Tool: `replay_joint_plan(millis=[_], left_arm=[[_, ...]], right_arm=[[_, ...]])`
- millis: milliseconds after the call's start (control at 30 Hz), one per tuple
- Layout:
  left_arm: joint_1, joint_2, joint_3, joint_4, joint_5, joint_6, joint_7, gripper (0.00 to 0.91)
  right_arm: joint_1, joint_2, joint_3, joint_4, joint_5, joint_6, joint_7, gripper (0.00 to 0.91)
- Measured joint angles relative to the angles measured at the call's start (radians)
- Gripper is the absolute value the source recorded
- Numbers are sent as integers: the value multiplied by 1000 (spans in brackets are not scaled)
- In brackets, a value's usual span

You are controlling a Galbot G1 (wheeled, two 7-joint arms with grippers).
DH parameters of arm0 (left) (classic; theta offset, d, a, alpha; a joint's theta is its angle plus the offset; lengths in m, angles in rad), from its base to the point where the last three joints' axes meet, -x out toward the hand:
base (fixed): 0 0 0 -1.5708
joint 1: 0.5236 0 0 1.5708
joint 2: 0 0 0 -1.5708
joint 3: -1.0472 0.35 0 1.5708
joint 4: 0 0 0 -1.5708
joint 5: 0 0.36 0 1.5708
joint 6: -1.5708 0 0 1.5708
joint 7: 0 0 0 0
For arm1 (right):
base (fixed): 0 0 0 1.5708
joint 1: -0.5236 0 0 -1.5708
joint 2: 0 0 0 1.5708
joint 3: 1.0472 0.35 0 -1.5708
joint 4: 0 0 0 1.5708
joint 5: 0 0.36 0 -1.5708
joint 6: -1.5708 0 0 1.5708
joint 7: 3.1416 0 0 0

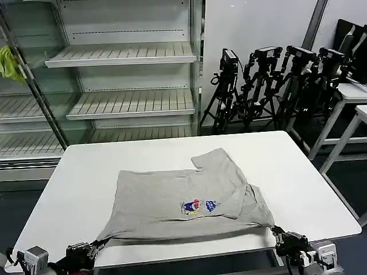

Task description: Fold and organize the clothes.

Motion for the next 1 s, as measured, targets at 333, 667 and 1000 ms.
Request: replay_joint_plan(millis=[333, 667, 1000], left_arm=[[30, -17, -6, -23, 10, 1, -7, 907], [73, -26, -45, -63, 12, 8, -19, 907], [50, -19, -101, -71, -1, 5, -15, 907]], right_arm=[[-32, -1, 35, 12, 0, -18, 8, 907], [-62, 8, 65, 54, 2, -45, 19, 907], [3, 4, 120, 72, 43, -55, 22, 907]])
